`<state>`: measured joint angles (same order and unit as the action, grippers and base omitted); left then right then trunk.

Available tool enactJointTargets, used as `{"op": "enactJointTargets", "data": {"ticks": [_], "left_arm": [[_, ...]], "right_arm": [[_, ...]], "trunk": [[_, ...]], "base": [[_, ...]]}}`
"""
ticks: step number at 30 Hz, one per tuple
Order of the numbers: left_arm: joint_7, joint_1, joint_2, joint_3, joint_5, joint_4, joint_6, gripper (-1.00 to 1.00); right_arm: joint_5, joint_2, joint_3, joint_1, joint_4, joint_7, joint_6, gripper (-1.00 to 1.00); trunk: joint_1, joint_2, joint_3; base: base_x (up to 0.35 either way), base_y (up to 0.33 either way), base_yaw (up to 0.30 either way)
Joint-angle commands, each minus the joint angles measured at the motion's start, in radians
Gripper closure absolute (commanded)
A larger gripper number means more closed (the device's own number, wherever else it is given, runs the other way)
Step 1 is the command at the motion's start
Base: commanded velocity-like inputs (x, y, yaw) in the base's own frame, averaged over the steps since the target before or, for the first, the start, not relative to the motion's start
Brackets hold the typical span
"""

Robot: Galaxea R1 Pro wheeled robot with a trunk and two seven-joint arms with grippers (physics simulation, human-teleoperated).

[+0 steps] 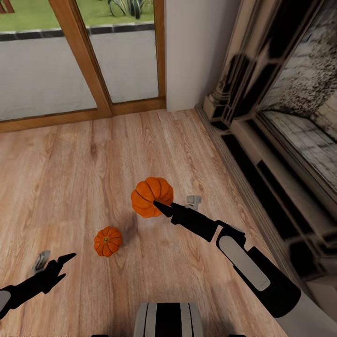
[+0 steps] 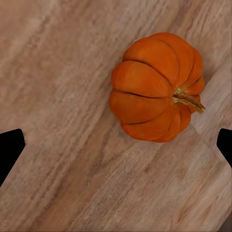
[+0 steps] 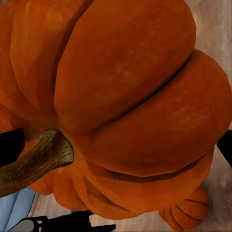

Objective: Place each of the two pumpkins and all three candles from the living room inside a cabinet in the living room (use any cabinet), then make sure every cabinet is closed, and position the cauldron so it is next to a table in the living room.

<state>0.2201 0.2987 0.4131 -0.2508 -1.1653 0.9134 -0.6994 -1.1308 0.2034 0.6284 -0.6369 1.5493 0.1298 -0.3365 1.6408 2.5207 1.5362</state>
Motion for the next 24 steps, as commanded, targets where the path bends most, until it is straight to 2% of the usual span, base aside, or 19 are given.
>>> {"op": "enactJointTargets", "data": {"ticks": [1, 24], "left_arm": [[0.002, 0.0, 0.0, -0.002, -0.001, 0.0, -0.007, -1.0], [0.004, 0.0, -0.002, -0.002, -0.002, 0.013, -0.008, -1.0]], "right_arm": [[-0.008, 0.001, 0.001, 0.0, 0.001, -0.001, -0.002, 1.0], [-0.007, -0.001, -0.001, 0.0, 0.0, -0.001, 0.003, 1.0]], "trunk": [[0.0, 0.001, 0.005], [0.011, 0.006, 0.093]], "base": [[0.0, 0.0, 0.0], [0.0, 0.0, 0.0]]}}
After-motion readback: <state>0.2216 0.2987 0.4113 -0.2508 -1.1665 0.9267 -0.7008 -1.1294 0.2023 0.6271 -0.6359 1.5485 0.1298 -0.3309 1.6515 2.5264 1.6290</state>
